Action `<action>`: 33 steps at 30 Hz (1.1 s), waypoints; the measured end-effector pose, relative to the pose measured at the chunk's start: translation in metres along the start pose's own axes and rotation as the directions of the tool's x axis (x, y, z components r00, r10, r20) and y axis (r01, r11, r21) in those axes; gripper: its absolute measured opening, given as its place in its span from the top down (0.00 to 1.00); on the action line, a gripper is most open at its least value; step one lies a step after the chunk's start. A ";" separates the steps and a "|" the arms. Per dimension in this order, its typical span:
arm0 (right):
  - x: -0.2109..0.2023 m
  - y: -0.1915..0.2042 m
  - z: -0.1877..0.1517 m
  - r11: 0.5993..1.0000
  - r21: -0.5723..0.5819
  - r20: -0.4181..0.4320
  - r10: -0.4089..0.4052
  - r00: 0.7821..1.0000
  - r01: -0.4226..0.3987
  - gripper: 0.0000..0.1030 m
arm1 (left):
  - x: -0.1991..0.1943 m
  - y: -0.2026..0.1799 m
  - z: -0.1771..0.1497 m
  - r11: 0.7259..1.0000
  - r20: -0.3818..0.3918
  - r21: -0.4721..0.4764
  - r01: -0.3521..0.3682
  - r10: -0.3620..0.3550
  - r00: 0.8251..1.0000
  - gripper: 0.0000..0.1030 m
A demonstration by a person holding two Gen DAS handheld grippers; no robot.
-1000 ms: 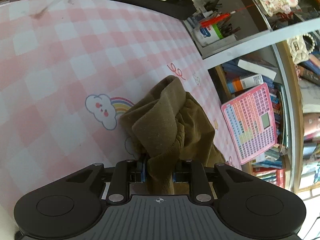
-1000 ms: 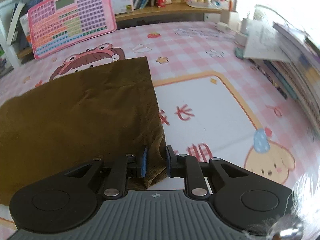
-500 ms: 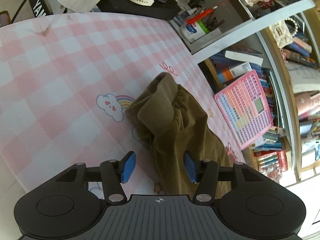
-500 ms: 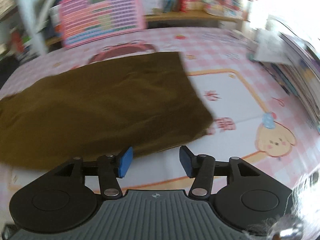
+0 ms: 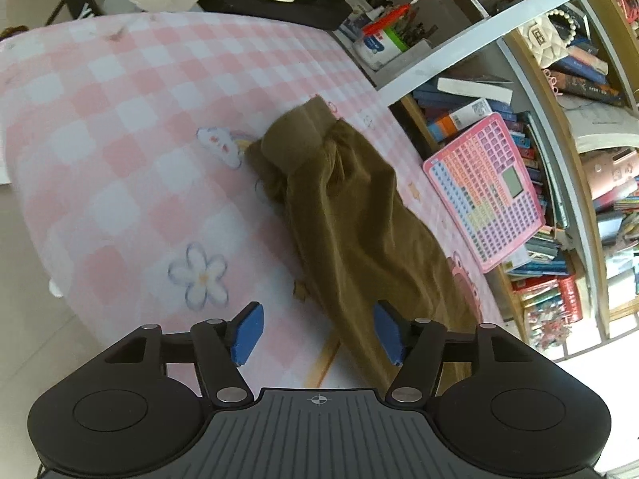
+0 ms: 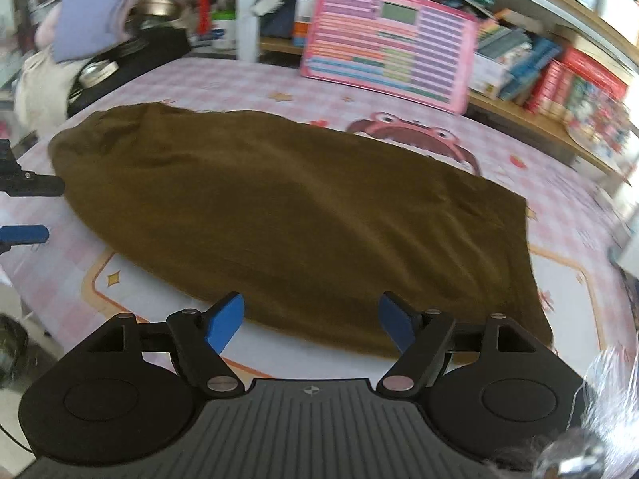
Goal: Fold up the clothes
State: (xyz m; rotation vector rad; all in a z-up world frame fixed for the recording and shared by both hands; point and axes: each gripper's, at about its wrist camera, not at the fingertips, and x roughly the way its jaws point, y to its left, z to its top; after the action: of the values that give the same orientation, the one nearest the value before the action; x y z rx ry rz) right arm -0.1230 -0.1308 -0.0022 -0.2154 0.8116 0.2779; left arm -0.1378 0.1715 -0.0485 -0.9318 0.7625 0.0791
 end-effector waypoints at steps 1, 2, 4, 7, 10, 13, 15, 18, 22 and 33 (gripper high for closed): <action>0.002 -0.001 0.000 1.000 -0.020 0.002 0.016 1.000 -0.016 0.26 | -0.001 -0.002 -0.006 1.000 0.003 -0.003 -0.010 0.010 1.000 0.39; 0.002 -0.003 0.001 0.999 -0.038 0.004 0.034 0.999 -0.034 0.26 | 0.001 -0.006 -0.012 1.000 0.004 -0.007 -0.020 0.020 1.000 0.39; 0.002 -0.009 0.001 0.995 -0.074 0.013 0.069 0.998 -0.068 0.24 | 0.003 -0.015 -0.023 0.999 0.006 -0.013 -0.039 0.040 0.999 0.39; 0.002 -0.020 0.001 0.987 -0.116 0.035 0.115 0.993 -0.110 0.23 | 0.006 -0.028 -0.038 0.998 0.016 -0.016 -0.066 0.066 0.998 0.39; 0.007 -0.031 0.001 0.980 -0.133 0.034 0.155 0.987 -0.149 0.23 | 0.006 -0.038 -0.043 0.996 0.054 -0.031 -0.083 0.085 0.995 0.39; 0.012 -0.042 0.005 0.979 -0.105 0.028 0.177 0.984 -0.173 0.23 | 0.004 -0.044 -0.043 0.993 0.095 -0.048 -0.105 0.109 0.989 0.38; 0.017 -0.046 0.009 0.979 -0.075 0.018 0.190 0.982 -0.188 0.23 | 0.003 -0.045 -0.039 0.991 0.119 -0.061 -0.118 0.125 0.985 0.38; 0.022 -0.045 0.014 0.979 -0.064 0.018 0.194 0.981 -0.193 0.23 | 0.002 -0.045 -0.034 0.989 0.144 -0.077 -0.127 0.137 0.980 0.37; 0.027 -0.041 0.017 0.984 -0.046 0.018 0.176 0.984 -0.175 0.22 | 0.007 -0.040 -0.023 0.988 0.139 -0.078 -0.135 0.145 0.980 0.36; 0.046 -0.028 0.046 0.997 0.072 0.048 0.023 0.999 -0.026 0.21 | 0.035 -0.020 0.019 0.991 0.062 -0.100 -0.086 0.093 0.994 0.36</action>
State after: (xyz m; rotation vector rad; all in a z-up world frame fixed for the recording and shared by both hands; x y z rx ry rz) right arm -0.0524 -0.1361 -0.0027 -0.1307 0.7764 0.2750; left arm -0.0933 0.1641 -0.0495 -0.9824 0.7433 0.2267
